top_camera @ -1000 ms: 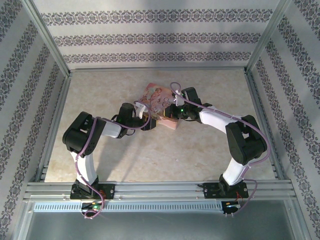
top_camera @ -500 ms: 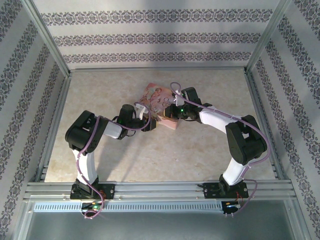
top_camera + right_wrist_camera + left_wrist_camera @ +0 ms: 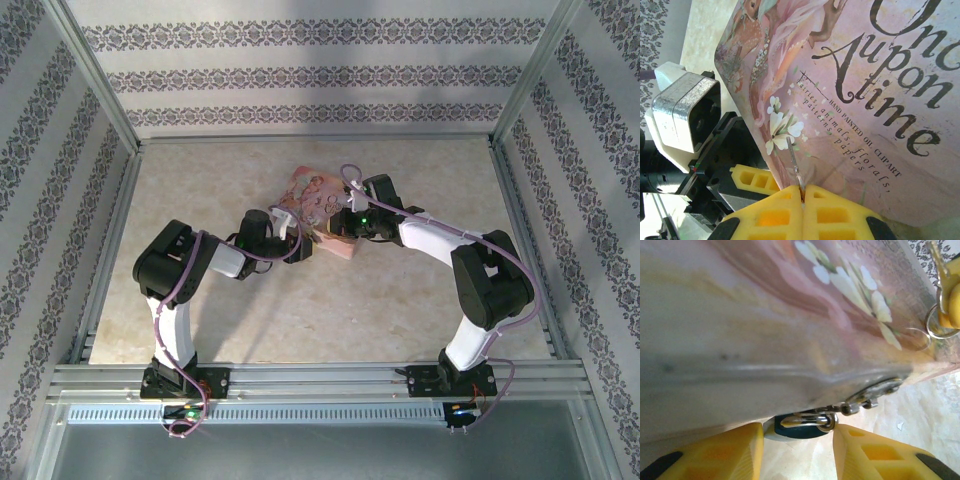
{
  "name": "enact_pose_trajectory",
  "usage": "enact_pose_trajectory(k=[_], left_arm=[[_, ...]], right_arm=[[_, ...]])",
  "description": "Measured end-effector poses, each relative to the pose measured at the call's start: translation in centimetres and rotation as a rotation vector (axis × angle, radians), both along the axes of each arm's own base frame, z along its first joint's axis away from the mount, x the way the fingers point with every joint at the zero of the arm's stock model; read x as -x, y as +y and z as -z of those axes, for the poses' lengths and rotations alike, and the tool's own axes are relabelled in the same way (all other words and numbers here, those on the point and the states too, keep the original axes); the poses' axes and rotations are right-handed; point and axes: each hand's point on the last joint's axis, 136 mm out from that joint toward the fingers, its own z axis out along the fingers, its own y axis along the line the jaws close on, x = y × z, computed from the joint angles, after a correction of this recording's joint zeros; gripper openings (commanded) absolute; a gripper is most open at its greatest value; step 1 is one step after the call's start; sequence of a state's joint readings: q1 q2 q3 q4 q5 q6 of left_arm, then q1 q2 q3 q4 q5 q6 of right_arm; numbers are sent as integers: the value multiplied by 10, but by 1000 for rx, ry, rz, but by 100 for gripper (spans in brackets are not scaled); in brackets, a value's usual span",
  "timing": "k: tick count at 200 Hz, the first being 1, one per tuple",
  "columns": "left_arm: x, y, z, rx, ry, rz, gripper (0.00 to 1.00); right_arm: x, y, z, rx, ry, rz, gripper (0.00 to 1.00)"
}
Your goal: Unlock the padlock with the key
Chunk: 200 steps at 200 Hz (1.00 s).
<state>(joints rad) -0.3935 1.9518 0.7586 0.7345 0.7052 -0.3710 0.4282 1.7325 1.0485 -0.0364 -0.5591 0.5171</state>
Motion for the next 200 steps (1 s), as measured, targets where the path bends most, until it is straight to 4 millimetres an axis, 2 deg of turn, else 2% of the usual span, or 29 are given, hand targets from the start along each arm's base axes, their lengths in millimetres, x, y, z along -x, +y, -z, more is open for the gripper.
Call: enact_pose_trajectory(k=[110, 200], left_arm=[[3, -5, 1, 0, 3, 8, 39], [-3, -7, 0, 18, 27, -26, 38]], right_arm=[[0, 0, 0, 0, 0, 0, 0], [0, 0, 0, 0, 0, 1, 0]])
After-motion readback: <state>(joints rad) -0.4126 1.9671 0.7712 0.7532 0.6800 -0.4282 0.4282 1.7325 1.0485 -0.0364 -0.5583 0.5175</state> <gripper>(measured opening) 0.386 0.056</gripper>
